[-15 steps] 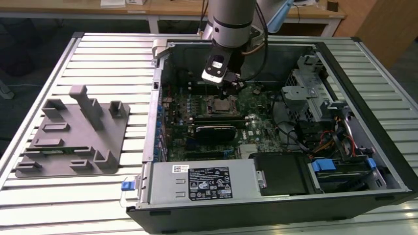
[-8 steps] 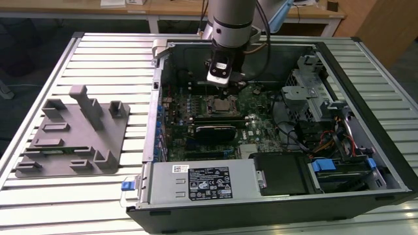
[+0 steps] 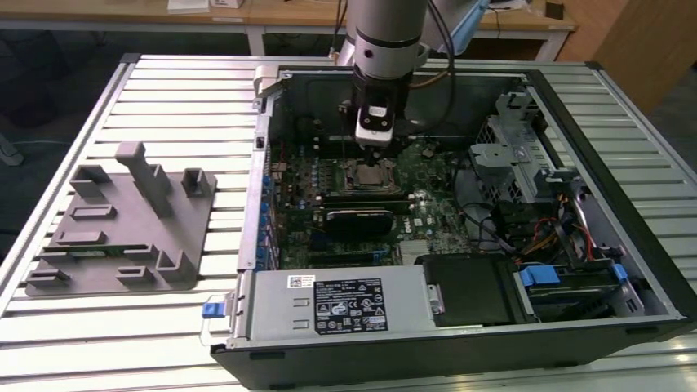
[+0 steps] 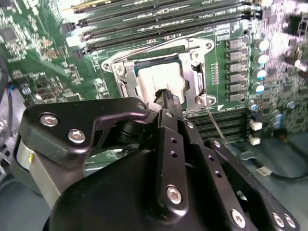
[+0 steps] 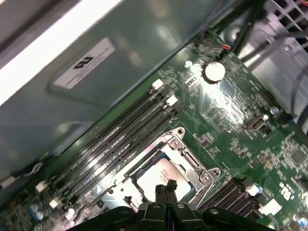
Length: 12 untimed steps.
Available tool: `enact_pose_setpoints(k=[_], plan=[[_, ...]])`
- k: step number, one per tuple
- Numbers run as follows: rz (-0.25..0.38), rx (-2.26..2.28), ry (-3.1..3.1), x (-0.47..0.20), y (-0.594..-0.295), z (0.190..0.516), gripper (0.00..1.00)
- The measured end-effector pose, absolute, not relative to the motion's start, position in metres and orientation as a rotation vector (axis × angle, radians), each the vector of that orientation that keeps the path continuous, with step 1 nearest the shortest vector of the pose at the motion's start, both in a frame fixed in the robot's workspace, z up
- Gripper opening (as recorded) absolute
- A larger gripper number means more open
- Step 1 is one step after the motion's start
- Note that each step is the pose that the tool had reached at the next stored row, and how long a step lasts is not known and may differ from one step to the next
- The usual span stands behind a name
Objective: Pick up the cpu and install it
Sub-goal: 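Close the cpu cover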
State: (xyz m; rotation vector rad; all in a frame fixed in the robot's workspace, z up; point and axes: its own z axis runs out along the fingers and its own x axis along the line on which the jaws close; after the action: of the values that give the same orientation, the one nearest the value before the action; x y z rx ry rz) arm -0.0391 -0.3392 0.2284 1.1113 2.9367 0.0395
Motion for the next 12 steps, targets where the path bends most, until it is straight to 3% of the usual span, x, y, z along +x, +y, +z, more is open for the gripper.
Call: enact_pose_setpoints(k=[12], plan=[[0.039,0.799,3.039,-0.0391,-0.3392,0.228,0.11]])
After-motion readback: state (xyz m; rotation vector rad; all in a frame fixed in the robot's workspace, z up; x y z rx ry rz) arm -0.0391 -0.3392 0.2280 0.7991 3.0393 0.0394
